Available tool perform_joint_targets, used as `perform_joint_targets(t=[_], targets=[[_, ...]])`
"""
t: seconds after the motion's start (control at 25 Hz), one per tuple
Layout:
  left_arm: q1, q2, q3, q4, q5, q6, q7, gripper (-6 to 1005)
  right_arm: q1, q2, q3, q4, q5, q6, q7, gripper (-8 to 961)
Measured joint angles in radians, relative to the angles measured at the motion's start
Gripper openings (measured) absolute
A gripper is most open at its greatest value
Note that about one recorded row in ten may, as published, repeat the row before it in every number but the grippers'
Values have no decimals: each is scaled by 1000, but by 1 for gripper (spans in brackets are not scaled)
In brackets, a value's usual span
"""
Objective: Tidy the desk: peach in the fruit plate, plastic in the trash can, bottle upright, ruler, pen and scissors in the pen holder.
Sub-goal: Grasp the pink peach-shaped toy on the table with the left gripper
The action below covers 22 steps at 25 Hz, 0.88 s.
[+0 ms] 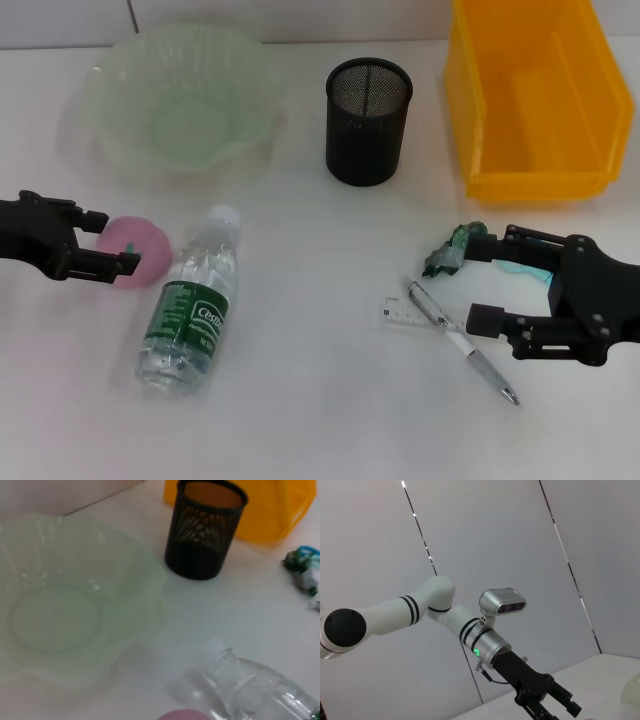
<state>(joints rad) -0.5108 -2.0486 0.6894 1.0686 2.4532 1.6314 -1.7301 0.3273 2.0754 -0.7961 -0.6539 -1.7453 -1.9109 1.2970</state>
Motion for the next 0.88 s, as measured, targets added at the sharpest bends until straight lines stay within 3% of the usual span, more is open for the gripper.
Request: perform_joint_targets(t=[0.4, 0.84, 0.88], targets=[[10, -8, 28, -43, 6, -123, 5, 768, -3, 0, 0, 5, 2, -8, -1, 834], [14, -12, 65, -91, 14, -172, 7, 641, 6, 2, 0, 12, 6, -8, -1, 834], [15, -13, 66, -91, 14, -172, 7, 562, 7, 2, 0, 12, 6, -7, -1, 834]])
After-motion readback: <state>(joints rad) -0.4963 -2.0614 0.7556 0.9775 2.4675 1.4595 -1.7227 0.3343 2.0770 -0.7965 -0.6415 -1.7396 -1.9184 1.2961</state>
